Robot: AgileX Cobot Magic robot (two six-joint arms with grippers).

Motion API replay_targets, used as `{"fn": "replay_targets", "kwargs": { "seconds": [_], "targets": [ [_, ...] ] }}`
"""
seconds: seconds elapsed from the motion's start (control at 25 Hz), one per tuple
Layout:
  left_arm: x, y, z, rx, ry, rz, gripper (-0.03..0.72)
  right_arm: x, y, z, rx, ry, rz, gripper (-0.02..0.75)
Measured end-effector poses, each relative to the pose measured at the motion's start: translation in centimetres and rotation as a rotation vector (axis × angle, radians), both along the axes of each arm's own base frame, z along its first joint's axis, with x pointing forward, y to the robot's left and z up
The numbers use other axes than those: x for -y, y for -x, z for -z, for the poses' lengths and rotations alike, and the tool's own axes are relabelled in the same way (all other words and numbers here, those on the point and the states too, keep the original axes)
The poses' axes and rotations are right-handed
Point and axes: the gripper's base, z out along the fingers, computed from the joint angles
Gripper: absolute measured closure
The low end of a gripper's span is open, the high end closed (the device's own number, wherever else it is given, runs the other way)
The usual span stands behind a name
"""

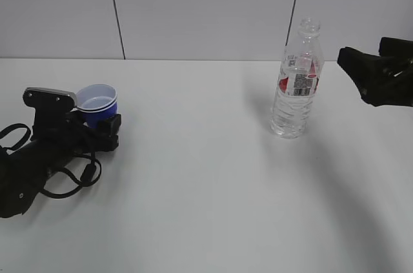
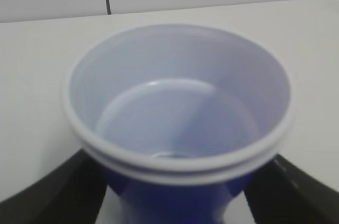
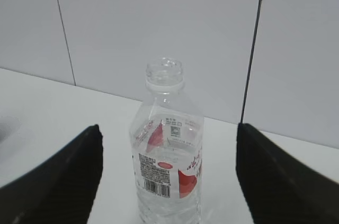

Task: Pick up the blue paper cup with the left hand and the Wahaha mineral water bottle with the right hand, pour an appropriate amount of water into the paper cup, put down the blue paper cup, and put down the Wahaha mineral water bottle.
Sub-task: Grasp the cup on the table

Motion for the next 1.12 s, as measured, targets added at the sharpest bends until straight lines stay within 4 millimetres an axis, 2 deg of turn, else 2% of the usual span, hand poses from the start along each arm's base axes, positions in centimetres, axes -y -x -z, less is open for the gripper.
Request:
{"fn": "replay_targets", "kwargs": {
  "seconds": [0.36, 0.68, 1.12],
  "targets": [
    [0.4, -1.4, -0.3, 0.039, 0.011, 0.0, 0.099, -0.1, 0.0, -0.2, 0.02, -0.008, -0.008, 0.151],
    [0.3, -1.1, 0.9, 0.009, 0.003, 0.0, 0.099, -0.1, 0.0, -0.3, 0.026, -0.013, -0.01, 0.15],
    [0.3, -1.2, 1.0, 0.008, 0.002, 0.0, 0.103, -0.1, 0.0, -0.3, 0.027, -0.013, -0.01, 0.151]
  ]
}}
